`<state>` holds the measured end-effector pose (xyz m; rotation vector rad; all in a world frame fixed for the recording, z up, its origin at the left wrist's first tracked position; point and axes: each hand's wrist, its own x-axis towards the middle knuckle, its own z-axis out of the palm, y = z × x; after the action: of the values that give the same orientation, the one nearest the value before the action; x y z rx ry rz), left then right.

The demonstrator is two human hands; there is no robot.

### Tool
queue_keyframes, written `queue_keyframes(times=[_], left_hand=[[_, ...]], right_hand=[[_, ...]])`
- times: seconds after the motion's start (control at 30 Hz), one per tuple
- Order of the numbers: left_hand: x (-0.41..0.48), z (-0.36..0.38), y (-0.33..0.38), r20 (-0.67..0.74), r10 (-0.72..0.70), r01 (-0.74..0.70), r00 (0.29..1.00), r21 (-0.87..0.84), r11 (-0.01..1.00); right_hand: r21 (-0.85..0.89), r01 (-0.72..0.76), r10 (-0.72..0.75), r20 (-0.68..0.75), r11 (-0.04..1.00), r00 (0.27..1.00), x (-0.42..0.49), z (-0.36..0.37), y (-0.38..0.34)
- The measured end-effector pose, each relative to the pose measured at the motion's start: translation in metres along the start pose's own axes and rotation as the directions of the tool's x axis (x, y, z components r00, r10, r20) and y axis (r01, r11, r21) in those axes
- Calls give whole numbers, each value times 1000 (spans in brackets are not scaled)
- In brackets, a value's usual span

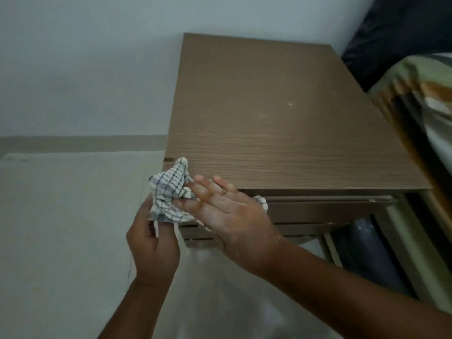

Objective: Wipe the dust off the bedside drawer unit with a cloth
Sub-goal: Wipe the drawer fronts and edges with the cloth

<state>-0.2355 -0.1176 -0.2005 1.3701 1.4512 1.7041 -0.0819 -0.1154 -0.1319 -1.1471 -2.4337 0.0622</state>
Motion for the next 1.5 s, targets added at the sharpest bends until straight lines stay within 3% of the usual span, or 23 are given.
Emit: queue_keyframes(times=[0.1, 0.2, 0.33, 0.4, 0.47, 0.57, 0.63, 0.73, 0.9, 1.1, 1.23, 1.33, 1.5], left_hand=[[-2, -1, -24, -37, 126, -130, 991, -108, 986], [-1, -3, -59, 8, 435, -434, 901, 84, 897], [0, 2, -91, -36, 513, -507, 858, 102, 856], [-3, 5, -93, -42, 533, -528, 845, 96, 844], [-4, 6, -90, -28, 516, -510, 856, 110, 853], [1, 2, -80, 3, 461, -456, 887, 148, 877], [3, -1, -75, 3, 437, -432, 900, 161, 888], [-3, -4, -72, -13, 466, -460, 885, 141, 877], [-30, -14, -74, -113, 554, -550, 825, 65, 833], [-41, -8, -76, -221, 502, -514, 836, 0, 858], [-38, -10, -79, -249, 508, -517, 825, 32, 855], [-38, -8, -79, -261, 476, -475, 840, 72, 877], [-42, -5, -77, -264, 474, -470, 840, 83, 879]], right_hand=[[25, 91, -91, -31, 995, 995, -27, 18, 5], [39, 98, -93, -106, 994, 990, -53, 42, 20], [50, 126, -98, -382, 991, 919, -60, 64, 37], [7, 97, -75, -586, 995, 807, -59, 67, 39], [40, 32, 9, -760, 999, 650, -59, 63, 39], [222, -67, 229, -873, 973, 432, -61, 51, 40], [309, -115, 329, -876, 944, 352, -65, 43, 42], [304, -144, 333, -898, 942, 288, -75, 34, 47], [246, -95, 264, -896, 965, 357, -84, 30, 35], [159, -135, 207, -678, 978, 705, -63, 55, -15], [-30, -150, 111, -531, 988, 840, -38, 83, -36], [-180, -147, 42, -486, 973, 873, -26, 100, -44], [-204, -194, 36, -595, 960, 803, -18, 114, -35]])
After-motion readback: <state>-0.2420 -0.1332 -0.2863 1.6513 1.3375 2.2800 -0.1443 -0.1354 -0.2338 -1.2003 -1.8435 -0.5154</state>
